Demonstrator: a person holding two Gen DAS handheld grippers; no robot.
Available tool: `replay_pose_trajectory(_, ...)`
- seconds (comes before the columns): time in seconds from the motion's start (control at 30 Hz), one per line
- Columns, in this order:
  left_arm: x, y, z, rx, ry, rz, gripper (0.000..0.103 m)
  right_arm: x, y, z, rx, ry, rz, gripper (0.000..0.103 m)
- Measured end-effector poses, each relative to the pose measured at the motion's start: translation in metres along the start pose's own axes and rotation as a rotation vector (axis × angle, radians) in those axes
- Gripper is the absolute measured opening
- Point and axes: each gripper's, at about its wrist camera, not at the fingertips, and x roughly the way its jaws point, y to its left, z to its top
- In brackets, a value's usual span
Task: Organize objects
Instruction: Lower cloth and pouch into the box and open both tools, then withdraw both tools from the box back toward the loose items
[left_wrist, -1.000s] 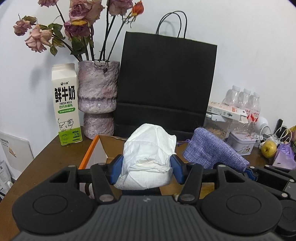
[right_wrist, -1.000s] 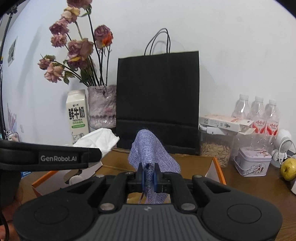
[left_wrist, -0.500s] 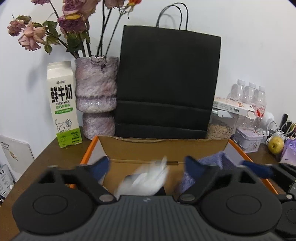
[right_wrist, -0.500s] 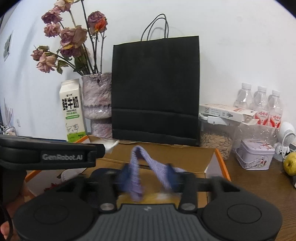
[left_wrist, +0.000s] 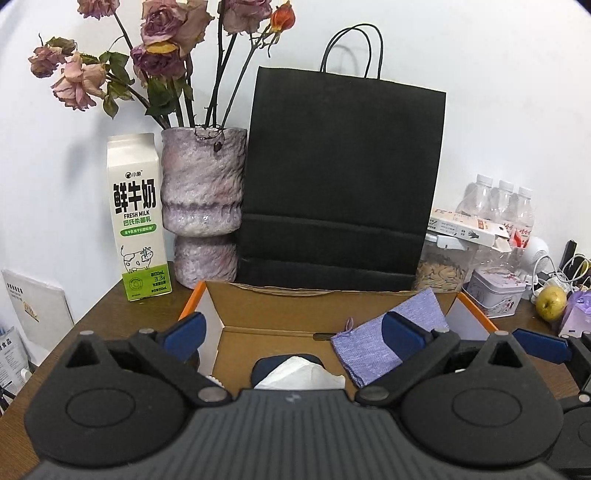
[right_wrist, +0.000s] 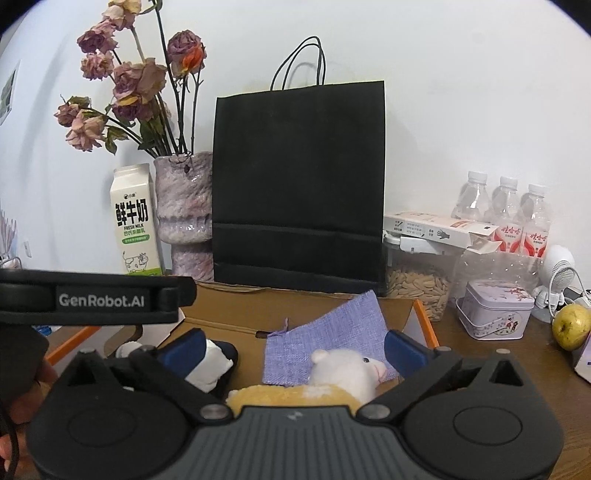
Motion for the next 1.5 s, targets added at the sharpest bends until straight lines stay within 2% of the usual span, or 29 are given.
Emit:
replay_pose_trajectory(0.73,-0.066,0.014,-0.018,-0.019,-0.039,-0.021,0.103,-0.064,0.016,-0.014,-0.031,-0.039,-0.008,0.103)
replay_pose_trajectory(1.5,-0.136,0.036,-0.055,0.003,-0.015,-0.034,0.103,-0.134,0.034,-0.050,-0.021,-0.016,-0.027,0.103)
